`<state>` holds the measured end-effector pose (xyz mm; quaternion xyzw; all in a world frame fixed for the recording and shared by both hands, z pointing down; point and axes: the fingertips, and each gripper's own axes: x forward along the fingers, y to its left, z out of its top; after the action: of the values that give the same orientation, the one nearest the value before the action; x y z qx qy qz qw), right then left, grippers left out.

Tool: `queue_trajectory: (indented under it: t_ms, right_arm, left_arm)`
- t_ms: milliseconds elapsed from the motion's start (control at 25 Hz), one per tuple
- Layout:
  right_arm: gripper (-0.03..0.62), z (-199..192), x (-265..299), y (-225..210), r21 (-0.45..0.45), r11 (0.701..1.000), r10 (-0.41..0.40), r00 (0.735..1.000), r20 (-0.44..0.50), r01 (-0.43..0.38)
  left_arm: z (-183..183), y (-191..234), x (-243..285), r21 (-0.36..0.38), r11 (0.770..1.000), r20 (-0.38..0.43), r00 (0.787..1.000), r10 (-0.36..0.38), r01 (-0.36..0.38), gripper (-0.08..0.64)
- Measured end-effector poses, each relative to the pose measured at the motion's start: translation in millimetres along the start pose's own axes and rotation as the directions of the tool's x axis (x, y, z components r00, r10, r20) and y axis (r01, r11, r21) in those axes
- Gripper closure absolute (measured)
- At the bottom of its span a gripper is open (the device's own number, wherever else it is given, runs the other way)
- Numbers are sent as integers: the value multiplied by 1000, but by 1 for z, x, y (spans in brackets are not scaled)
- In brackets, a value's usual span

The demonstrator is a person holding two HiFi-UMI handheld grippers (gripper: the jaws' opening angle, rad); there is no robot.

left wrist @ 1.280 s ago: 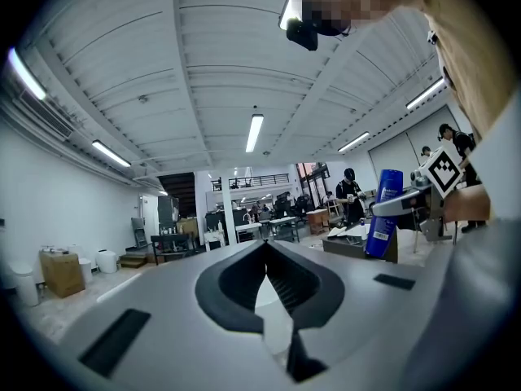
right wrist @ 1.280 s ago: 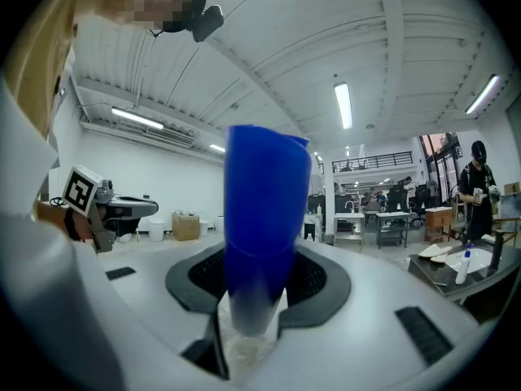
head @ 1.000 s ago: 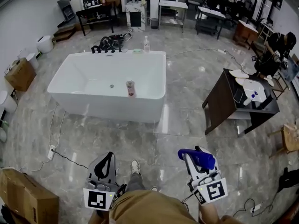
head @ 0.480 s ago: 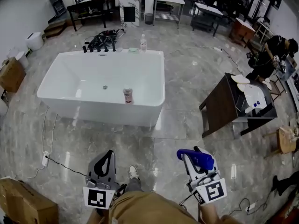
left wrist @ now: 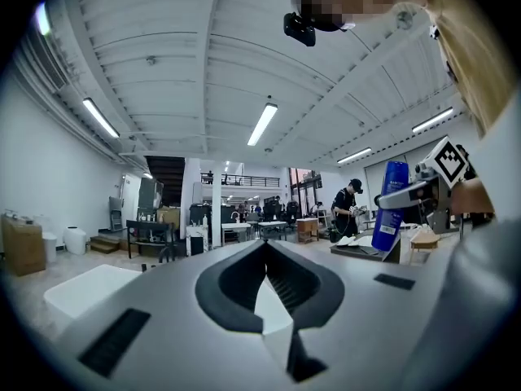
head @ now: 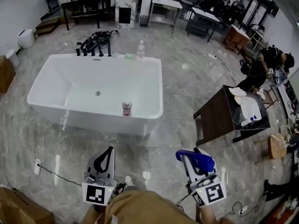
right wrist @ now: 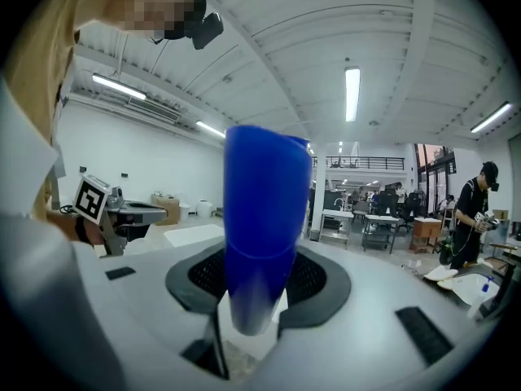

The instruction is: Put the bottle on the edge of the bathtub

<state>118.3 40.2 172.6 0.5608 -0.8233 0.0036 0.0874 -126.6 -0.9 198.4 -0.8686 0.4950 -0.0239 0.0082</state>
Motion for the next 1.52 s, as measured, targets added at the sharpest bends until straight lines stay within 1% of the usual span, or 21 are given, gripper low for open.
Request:
queue_trajectory:
  t_ms: [160, 320, 520, 760, 880, 1040, 1240, 1400, 1520]
  right_arm:
    - [434, 6, 24, 1, -5, 1000, -24, 1000, 5, 24]
    - [434, 8, 43, 1, 2, 999, -35, 999, 7, 35]
    - [434, 11, 55, 0, 10, 999, -37, 999, 15, 37]
    - [434, 8, 64, -15, 22, 999, -30, 999, 15, 30]
    - [434, 6, 73, -26, 21, 1000, -3, 1000, 21, 2]
    - [434, 8, 88, -42, 16, 998, 64, 998, 29, -64]
    - [434, 13, 108, -63, 0, 989, 146, 988, 47, -146]
    - [434, 8, 116, -71, -11, 981, 193, 980, 41, -193]
    - [434, 2, 121, -76, -18, 976, 215, 976, 31, -215]
  left_arm:
    - [4, 21, 20, 10, 1000, 19, 999, -29, 29, 554]
    - [7, 33, 34, 6, 999, 30, 998, -51, 51, 554]
    - [5, 38, 46, 3, 998, 17, 997, -69, 69, 554]
    - [5, 29, 61, 9, 997, -2, 997, -76, 76, 554]
    - [8, 26, 68, 18, 999, -3, 999, -46, 46, 554]
    - [16, 23, 69, 20, 999, 4, 999, 36, -36, 554]
    - [18, 14, 76, 38, 992, -28, 992, 122, -121, 554]
    - [19, 10, 81, 52, 985, -31, 985, 169, -167, 554]
    - [17, 8, 86, 59, 981, -36, 982, 188, -186, 554]
